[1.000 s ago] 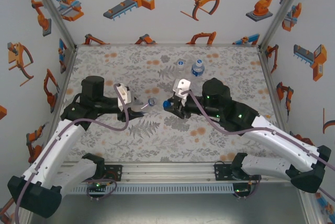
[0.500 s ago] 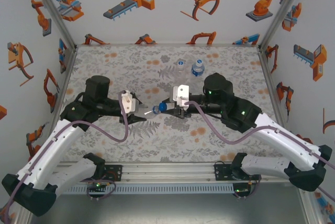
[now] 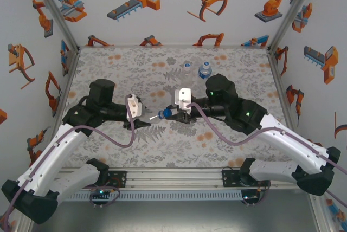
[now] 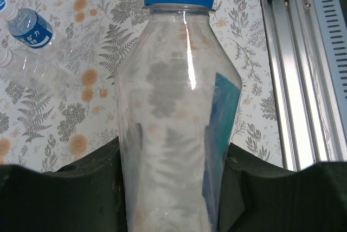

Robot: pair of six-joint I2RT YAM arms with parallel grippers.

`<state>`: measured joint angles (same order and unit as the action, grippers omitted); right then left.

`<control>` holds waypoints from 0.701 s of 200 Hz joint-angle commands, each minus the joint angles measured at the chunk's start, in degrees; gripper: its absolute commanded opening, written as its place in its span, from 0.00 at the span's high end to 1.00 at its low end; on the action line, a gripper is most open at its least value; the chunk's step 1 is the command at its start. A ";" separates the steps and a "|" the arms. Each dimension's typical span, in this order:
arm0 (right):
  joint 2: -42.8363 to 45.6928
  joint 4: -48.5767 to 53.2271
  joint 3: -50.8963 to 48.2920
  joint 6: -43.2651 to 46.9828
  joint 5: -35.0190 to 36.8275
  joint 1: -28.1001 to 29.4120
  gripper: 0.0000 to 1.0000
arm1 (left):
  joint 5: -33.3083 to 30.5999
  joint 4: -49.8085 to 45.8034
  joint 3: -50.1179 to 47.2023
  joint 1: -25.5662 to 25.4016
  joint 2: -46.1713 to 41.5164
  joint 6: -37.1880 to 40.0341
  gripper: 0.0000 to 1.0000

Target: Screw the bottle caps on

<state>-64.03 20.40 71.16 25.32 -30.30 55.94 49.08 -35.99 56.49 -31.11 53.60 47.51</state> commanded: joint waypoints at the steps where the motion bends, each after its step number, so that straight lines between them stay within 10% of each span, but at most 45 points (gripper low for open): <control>1: -0.33 1.72 1.72 0.27 -3.41 0.04 0.98 | 1.11 0.29 1.53 -0.29 -0.87 0.52 1.00; 140: -2.06 -2.05 1.27 -1.40 3.73 0.68 0.99 | 2.56 0.16 1.69 -1.41 -0.64 0.69 1.00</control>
<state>-64.97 21.67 71.68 24.67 -28.75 56.38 48.49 -36.42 56.51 -31.46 53.39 47.48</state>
